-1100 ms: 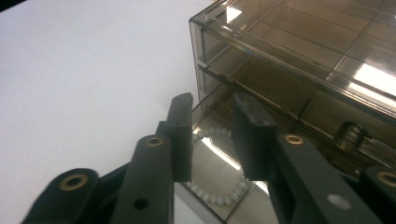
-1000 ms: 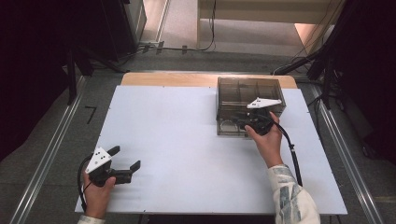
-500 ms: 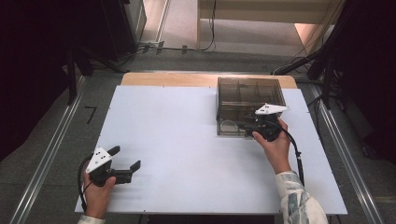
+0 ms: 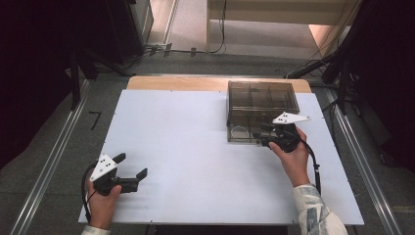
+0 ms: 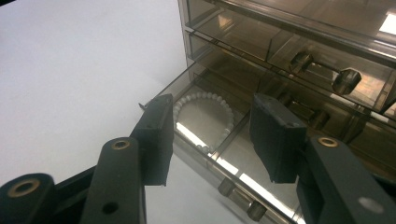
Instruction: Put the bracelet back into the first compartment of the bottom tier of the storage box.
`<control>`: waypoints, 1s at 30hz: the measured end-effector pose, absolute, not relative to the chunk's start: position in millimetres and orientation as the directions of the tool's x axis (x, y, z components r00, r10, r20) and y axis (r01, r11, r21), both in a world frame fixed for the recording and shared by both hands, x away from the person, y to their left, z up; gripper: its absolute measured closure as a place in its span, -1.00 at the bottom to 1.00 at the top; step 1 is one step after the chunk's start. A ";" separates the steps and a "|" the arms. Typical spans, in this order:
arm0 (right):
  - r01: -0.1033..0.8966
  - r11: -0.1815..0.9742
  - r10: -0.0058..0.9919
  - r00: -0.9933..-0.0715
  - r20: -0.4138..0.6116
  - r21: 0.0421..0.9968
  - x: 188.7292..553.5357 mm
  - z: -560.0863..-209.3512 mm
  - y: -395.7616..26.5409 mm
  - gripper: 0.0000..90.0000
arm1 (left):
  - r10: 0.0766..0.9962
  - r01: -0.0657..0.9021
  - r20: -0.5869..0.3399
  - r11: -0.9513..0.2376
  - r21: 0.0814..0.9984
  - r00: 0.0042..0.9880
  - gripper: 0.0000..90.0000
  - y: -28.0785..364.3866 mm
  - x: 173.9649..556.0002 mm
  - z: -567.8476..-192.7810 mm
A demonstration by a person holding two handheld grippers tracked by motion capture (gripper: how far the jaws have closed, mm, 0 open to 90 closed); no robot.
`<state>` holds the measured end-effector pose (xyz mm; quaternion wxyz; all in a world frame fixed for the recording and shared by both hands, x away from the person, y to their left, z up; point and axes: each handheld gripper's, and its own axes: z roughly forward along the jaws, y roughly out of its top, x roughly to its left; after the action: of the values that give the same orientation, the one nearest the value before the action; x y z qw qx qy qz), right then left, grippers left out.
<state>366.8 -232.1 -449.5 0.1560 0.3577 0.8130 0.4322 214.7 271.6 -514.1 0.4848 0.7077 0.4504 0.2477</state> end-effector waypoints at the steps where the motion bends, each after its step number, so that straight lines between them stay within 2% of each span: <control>1: 0.445 0.369 0.716 -0.695 0.055 0.816 364.7 -450.3 -233.9 0.05 | 0.878 0.397 -0.086 -0.124 0.909 0.471 -0.99 271.6 214.7 -514.1; 10: 0.431 0.364 0.714 -0.699 0.050 0.825 355.9 -450.8 -239.9 -0.05 | 0.879 0.398 -0.087 -0.123 0.909 0.470 -0.99 271.5 214.7 -514.1; 15: 0.434 0.358 0.723 -0.689 0.049 0.826 352.6 -454.3 -245.3 -0.18 | 0.879 0.397 -0.085 -0.125 0.909 0.470 -0.99 271.5 214.6 -514.1; 30: 0.442 0.363 0.731 -0.681 0.044 0.821 345.8 -459.3 -256.1 -0.22 | 0.879 0.396 -0.085 -0.124 0.910 0.469 -0.99 271.4 214.7 -514.2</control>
<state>345.8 -256.1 -459.3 0.1669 0.3625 0.8084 0.4327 214.7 271.4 -514.2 0.4845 0.7070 0.4510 0.2490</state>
